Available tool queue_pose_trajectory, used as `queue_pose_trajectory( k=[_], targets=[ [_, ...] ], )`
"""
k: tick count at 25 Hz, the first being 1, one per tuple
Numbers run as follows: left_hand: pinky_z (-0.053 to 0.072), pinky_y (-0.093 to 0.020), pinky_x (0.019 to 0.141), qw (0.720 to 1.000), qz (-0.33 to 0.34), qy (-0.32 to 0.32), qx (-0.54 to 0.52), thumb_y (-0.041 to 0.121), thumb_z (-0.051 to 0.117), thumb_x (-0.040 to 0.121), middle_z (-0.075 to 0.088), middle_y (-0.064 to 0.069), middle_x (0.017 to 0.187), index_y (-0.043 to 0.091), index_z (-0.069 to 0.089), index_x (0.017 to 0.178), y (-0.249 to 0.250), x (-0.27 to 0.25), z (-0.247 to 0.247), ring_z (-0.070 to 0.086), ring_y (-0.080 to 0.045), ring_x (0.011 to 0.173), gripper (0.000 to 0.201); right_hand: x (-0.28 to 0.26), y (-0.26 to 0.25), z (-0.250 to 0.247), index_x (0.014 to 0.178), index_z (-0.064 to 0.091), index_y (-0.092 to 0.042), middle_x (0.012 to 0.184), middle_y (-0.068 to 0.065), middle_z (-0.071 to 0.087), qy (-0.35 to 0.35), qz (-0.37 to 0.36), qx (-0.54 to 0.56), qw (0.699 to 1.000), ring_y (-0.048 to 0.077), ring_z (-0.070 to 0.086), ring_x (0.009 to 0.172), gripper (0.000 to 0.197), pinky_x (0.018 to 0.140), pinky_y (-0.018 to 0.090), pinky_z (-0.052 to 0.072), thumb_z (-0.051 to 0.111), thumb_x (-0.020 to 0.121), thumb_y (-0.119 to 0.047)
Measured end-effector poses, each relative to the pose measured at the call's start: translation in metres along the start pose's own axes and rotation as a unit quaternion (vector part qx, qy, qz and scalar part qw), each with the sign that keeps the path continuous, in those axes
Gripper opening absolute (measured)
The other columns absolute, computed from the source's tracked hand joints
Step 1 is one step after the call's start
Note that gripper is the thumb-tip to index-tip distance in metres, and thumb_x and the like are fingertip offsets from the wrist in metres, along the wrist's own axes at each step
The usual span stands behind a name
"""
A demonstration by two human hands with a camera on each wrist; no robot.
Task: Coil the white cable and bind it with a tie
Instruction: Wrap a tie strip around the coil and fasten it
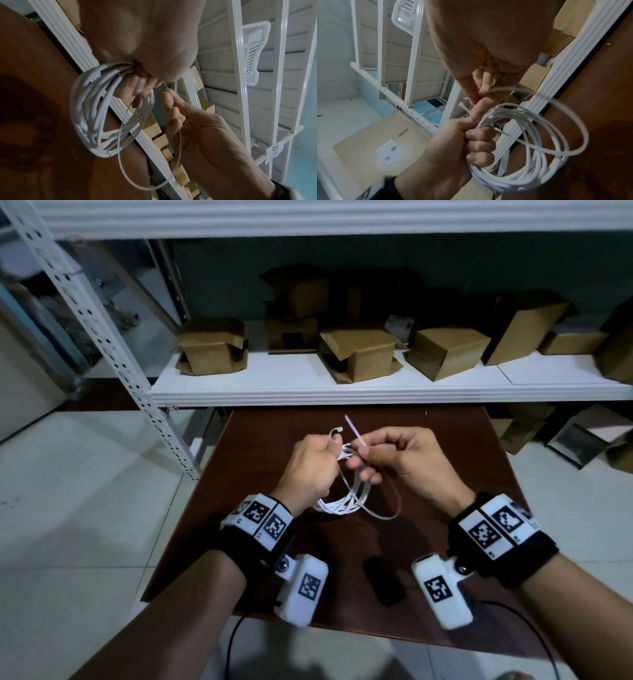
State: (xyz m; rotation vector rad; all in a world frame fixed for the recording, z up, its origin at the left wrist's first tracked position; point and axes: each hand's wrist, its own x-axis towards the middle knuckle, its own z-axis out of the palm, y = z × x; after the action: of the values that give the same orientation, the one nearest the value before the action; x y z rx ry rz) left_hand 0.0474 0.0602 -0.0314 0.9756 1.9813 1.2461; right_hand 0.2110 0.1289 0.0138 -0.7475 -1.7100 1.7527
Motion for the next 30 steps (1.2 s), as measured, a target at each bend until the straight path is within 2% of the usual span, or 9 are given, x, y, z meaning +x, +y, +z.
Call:
queue_pose_trajectory(
  k=[3, 8, 10, 12, 14, 17, 24, 28, 30],
  targets=[
    [0.036, -0.025, 0.044, 1.0, 0.001, -0.025, -0.01, 0.051, 0.04, 0.108, 0.047, 0.008, 0.048, 0.019, 0.052, 0.066, 0.008, -0.006, 0.0, 0.04, -0.012, 0.039, 0.054, 0.0, 0.006, 0.001, 0.116, 0.067, 0.005, 0.083, 0.022, 0.076, -0.014, 0.031, 0.004, 0.999, 0.019, 0.064, 0.05, 0.019, 0.049, 0.023, 0.051, 0.057, 0.099, 0.007],
    [0.041, -0.03, 0.053, 0.999, 0.01, -0.035, 0.022, 0.065, 0.03, 0.105, 0.053, 0.001, 0.048, 0.017, 0.071, 0.085, 0.015, -0.015, 0.0, 0.047, -0.012, 0.043, 0.066, 0.004, 0.013, 0.002, 0.101, 0.073, -0.001, 0.066, 0.015, 0.064, 0.042, -0.01, -0.031, 0.999, 0.029, 0.053, 0.064, 0.016, 0.06, 0.031, 0.045, 0.057, 0.103, -0.005],
    [0.044, -0.038, 0.064, 0.998, 0.036, -0.034, 0.039, 0.064, 0.029, 0.106, 0.063, -0.012, 0.06, 0.021, 0.075, 0.091, 0.014, -0.017, 0.003, 0.06, -0.026, 0.055, 0.065, 0.002, 0.014, 0.005, 0.095, 0.075, -0.003, 0.062, 0.015, 0.063, 0.036, -0.029, -0.04, 0.998, 0.031, 0.051, 0.064, 0.023, 0.064, 0.039, 0.042, 0.061, 0.104, -0.019],
    [0.045, -0.041, 0.066, 0.996, 0.056, -0.034, 0.054, 0.061, 0.029, 0.107, 0.063, -0.009, 0.061, 0.025, 0.074, 0.082, 0.013, -0.018, 0.005, 0.064, -0.033, 0.062, 0.063, -0.001, 0.013, 0.01, 0.091, 0.074, -0.001, 0.06, 0.018, 0.064, 0.038, -0.042, -0.034, 0.998, 0.031, 0.05, 0.062, 0.027, 0.065, 0.042, 0.039, 0.064, 0.103, -0.023],
    [0.046, -0.041, 0.064, 0.996, 0.058, -0.035, 0.064, 0.059, 0.029, 0.108, 0.055, 0.0, 0.05, 0.028, 0.071, 0.074, 0.013, -0.018, 0.005, 0.055, -0.019, 0.051, 0.062, -0.004, 0.012, 0.011, 0.091, 0.072, 0.005, 0.06, 0.022, 0.064, 0.047, -0.045, -0.023, 0.998, 0.027, 0.051, 0.055, 0.027, 0.058, 0.032, 0.042, 0.065, 0.102, -0.018],
    [0.047, -0.04, 0.062, 0.996, 0.055, -0.036, 0.067, 0.057, 0.029, 0.109, 0.054, 0.006, 0.057, 0.02, 0.074, 0.09, 0.014, -0.017, 0.006, 0.052, -0.014, 0.05, 0.061, -0.007, 0.01, 0.011, 0.09, 0.071, 0.007, 0.059, 0.021, 0.064, 0.052, -0.05, -0.028, 0.997, 0.018, 0.046, 0.046, 0.027, 0.046, 0.021, 0.035, 0.065, 0.102, -0.017],
    [0.049, -0.042, 0.064, 0.995, 0.059, -0.028, 0.068, 0.059, 0.027, 0.109, 0.053, 0.007, 0.052, 0.018, 0.072, 0.083, 0.013, -0.018, 0.005, 0.057, -0.025, 0.055, 0.066, -0.009, 0.012, 0.015, 0.086, 0.069, 0.005, 0.057, 0.021, 0.064, 0.058, -0.055, -0.027, 0.996, 0.02, 0.038, 0.045, 0.027, 0.046, 0.028, 0.026, 0.066, 0.101, -0.016],
    [0.046, -0.038, 0.062, 0.995, 0.053, -0.028, 0.08, 0.056, 0.028, 0.11, 0.051, 0.007, 0.044, 0.015, 0.069, 0.074, 0.013, -0.018, 0.005, 0.046, -0.008, 0.045, 0.068, -0.009, 0.014, 0.017, 0.085, 0.069, 0.003, 0.058, 0.022, 0.065, 0.057, -0.059, -0.031, 0.996, 0.025, 0.041, 0.049, 0.028, 0.048, 0.03, 0.027, 0.066, 0.102, -0.019],
    [0.045, -0.037, 0.062, 0.995, 0.05, -0.025, 0.085, 0.053, 0.03, 0.11, 0.052, 0.004, 0.043, 0.015, 0.065, 0.072, 0.014, -0.018, 0.005, 0.044, -0.012, 0.043, 0.065, -0.009, 0.015, 0.017, 0.086, 0.067, 0.006, 0.057, 0.021, 0.065, 0.058, -0.062, -0.035, 0.996, 0.027, 0.041, 0.05, 0.03, 0.048, 0.031, 0.027, 0.065, 0.102, -0.02]
  ],
)
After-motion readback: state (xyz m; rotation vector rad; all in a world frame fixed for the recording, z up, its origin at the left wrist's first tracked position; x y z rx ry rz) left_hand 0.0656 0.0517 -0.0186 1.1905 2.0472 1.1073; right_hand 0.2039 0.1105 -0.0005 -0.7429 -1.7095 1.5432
